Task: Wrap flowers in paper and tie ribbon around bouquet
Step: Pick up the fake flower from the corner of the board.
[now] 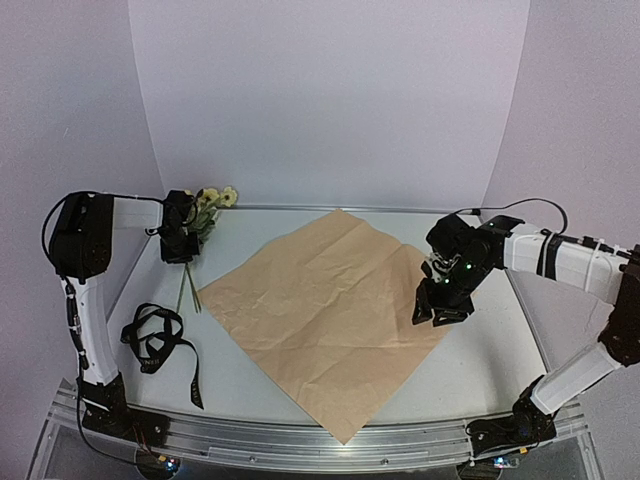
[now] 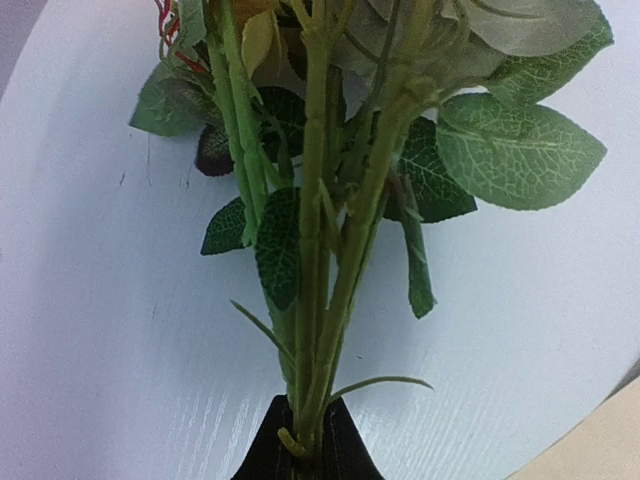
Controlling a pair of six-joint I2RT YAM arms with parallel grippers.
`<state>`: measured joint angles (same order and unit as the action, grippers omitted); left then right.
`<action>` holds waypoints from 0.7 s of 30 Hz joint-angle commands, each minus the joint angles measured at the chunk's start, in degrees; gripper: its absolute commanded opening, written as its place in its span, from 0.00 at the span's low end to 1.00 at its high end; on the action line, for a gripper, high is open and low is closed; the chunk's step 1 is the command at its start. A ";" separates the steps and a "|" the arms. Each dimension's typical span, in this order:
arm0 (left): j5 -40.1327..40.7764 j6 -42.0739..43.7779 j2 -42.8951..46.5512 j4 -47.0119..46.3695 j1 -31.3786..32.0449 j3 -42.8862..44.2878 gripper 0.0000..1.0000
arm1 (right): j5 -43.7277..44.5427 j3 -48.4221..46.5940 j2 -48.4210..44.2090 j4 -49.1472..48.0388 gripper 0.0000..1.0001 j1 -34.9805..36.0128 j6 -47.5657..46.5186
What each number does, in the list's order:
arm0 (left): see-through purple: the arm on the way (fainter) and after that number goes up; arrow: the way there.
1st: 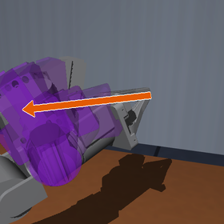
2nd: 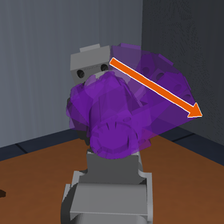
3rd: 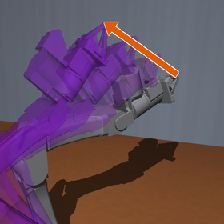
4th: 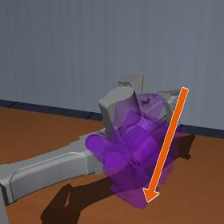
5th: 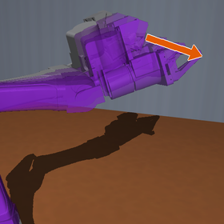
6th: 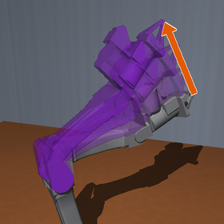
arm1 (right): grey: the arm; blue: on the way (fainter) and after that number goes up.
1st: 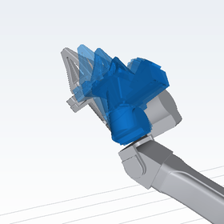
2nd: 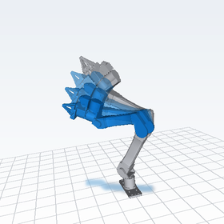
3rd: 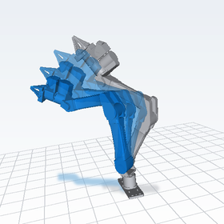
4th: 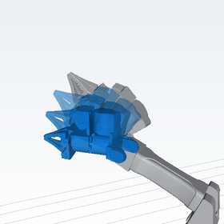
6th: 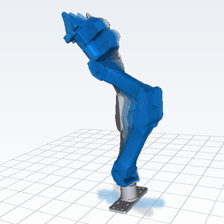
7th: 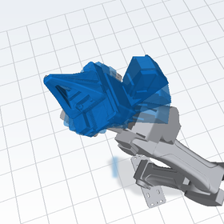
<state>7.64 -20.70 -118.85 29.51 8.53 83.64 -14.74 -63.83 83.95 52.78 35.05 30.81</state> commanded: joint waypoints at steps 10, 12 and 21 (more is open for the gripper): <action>-6.83 -6.59 6.36 6.25 16.03 19.71 0.00 | 4.18 0.11 -1.08 1.93 0.51 -0.07 -0.31; -7.47 -9.17 4.25 5.87 18.94 22.48 0.00 | 4.28 0.24 -1.32 1.89 0.51 -0.28 0.06; -10.55 -17.57 -8.27 3.98 31.07 35.46 0.00 | 5.48 3.05 -3.89 1.91 0.53 -1.34 0.98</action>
<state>-1.65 -32.51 -121.25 34.37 36.62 112.81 -11.25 -62.02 82.65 53.89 34.40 31.16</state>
